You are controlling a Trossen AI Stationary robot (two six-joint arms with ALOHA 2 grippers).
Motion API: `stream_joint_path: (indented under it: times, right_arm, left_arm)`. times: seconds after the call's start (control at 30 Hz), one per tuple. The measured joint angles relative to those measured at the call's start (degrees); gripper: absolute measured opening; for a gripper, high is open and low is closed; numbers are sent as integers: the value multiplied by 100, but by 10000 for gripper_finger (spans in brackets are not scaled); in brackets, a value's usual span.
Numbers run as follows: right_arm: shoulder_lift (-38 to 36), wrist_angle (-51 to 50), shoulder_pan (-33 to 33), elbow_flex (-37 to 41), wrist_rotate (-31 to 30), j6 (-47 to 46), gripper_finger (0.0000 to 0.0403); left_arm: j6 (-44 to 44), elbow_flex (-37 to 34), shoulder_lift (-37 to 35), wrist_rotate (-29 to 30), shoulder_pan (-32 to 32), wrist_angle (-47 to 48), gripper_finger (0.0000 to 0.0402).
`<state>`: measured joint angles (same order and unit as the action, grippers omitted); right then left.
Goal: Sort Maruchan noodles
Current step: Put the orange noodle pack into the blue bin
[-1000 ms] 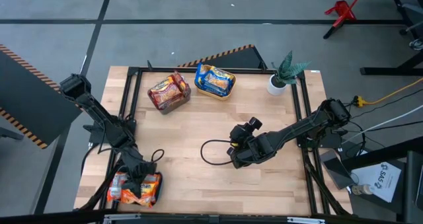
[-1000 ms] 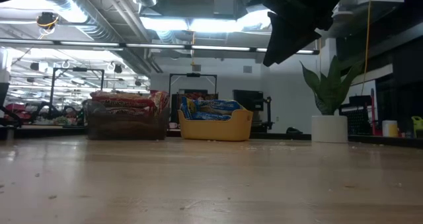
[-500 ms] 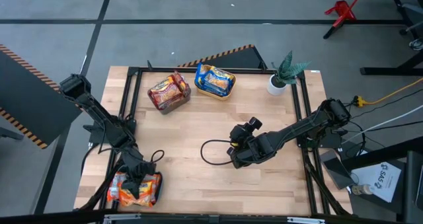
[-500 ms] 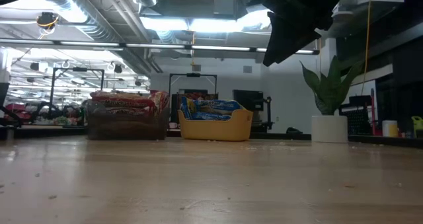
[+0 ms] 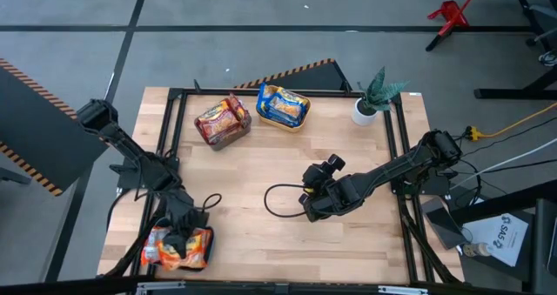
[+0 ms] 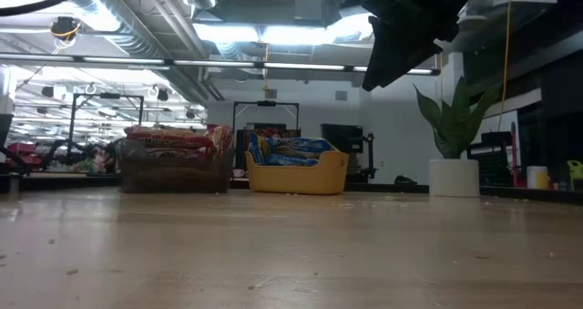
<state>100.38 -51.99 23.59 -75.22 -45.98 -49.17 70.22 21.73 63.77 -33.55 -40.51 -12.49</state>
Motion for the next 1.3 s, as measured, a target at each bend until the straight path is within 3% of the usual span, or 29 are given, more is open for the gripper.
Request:
stream_joint_path:
  times: [0.33,0.6,0.87,1.3]
  right_arm:
    - [-1,1,0,-2,-100,0,220]
    - [-2,-2,0,-2,-102,0,220]
    - [-2,-4,0,-2,-98,2,220]
    - [-2,-7,-85,-2,-52,15,220]
  left_arm:
    - [-183,1,0,19,190,0,179]
    - [-24,1,0,-557,188,0,179]
    - [-22,1,0,-600,205,0,181]
    - [119,1,0,-784,409,-39,268]
